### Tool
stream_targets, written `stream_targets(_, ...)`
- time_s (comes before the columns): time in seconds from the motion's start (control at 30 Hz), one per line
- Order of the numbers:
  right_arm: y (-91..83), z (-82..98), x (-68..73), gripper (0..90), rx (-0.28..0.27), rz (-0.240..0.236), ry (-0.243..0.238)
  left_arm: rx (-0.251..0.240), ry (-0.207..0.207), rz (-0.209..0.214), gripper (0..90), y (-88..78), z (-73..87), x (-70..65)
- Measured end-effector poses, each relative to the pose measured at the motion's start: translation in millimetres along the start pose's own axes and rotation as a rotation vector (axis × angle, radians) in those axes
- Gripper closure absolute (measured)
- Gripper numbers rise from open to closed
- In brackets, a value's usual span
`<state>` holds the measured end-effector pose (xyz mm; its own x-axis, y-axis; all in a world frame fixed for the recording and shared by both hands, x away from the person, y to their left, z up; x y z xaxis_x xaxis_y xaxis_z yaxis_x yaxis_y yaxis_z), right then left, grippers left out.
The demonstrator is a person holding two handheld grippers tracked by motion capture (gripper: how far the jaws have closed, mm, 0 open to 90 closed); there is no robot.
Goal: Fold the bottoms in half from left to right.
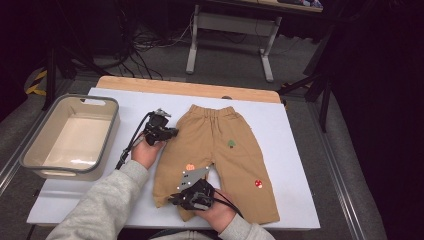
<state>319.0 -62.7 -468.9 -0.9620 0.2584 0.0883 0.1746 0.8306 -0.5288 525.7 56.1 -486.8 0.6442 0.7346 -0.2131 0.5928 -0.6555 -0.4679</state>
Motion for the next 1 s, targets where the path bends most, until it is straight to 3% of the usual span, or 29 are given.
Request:
stream_targets(0.17,-4.5,-4.4,-0.3,86.3,-0.035,0.014,-0.020,-0.025,-0.025,-0.008,85.7,-7.3,-5.4,5.8)
stream_targets(0.4,-9.3,-10.1,-0.9,86.9,-0.080,0.029,-0.041,-0.054,-0.020,-0.029,85.6,-18.6,-13.9,12.4)
stream_targets(0.47,-11.3,-12.4,-0.9,87.0,-0.099,0.030,-0.042,-0.063,-0.042,-0.032,85.6,-21.6,-15.4,13.1)
stream_targets(0.73,-26.8,-24.3,0.5,87.2,-0.163,0.041,-0.046,-0.096,-0.042,-0.032,85.5,-32.5,-25.2,11.0)
stream_targets(0.8,-30.4,-27.2,0.9,87.3,-0.176,0.044,-0.049,-0.067,-0.033,-0.043,85.3,-34.6,-29.9,10.3)
stream_targets(1.0,-36.6,-34.5,3.9,87.4,-0.217,0.043,-0.058,-0.090,0.025,-0.054,85.2,-43.2,-51.3,0.3)
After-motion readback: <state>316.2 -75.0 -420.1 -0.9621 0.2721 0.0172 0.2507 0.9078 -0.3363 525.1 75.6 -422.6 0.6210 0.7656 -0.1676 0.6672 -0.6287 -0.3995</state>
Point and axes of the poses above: each handheld gripper's, and its own axes: y roughly forward along the jaws, z roughly out of its underside, x roughly to its left, the point moved 5 cm from there along y, roughly forward along the jaws, and after that the axes turned 14 degrees about -x, right-handed, at the moved point
